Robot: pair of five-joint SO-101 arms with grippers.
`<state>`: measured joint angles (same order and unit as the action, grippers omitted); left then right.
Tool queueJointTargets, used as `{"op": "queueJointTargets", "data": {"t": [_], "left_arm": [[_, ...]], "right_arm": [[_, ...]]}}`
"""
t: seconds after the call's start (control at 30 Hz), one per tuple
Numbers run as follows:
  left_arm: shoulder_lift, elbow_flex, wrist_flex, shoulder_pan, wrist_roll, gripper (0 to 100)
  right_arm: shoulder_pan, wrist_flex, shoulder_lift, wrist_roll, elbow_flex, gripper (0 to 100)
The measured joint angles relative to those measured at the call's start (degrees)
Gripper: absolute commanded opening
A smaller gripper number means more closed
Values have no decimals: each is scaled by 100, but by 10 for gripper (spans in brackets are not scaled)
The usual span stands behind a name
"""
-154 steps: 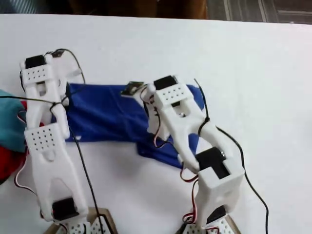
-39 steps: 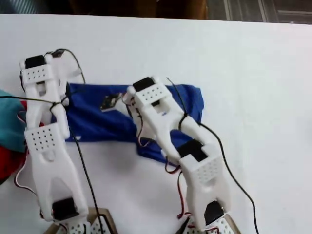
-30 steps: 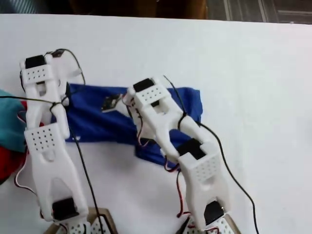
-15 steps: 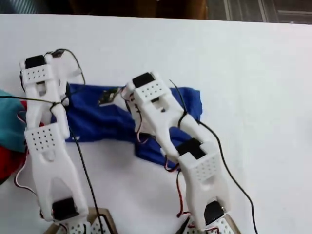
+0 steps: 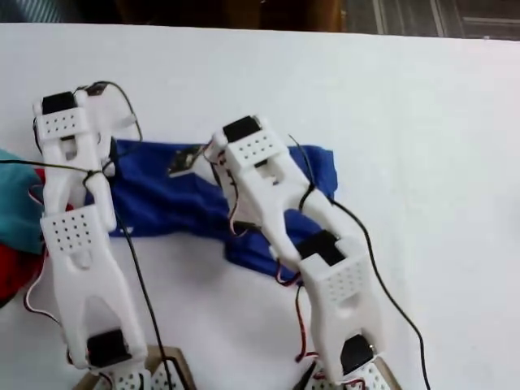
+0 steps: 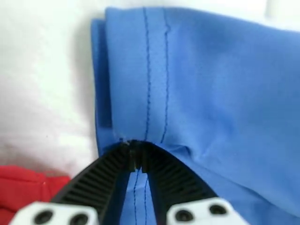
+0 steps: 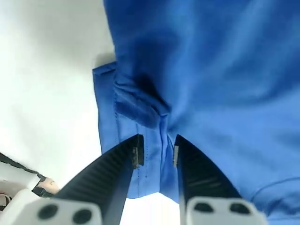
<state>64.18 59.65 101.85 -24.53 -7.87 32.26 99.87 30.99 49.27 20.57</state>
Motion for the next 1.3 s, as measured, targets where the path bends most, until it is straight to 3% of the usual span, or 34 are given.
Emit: {"op": "queueJointTargets", "data": {"t": [0.4, 0.93, 1.07, 1.3], "left_arm": [[0, 0, 0, 0, 0, 25], [0, 0, 0, 0, 0, 25], [0, 0, 0, 0, 0, 25], [0, 0, 0, 0, 0, 25]], "right_arm": [[-844, -431, -1108, 316, -1899, 112], [-870, -1336, -1116, 316, -2892, 108], [-949, -1407, -1116, 316, -2910, 19], [-941, -1477, -1116, 316, -2910, 19]]}}
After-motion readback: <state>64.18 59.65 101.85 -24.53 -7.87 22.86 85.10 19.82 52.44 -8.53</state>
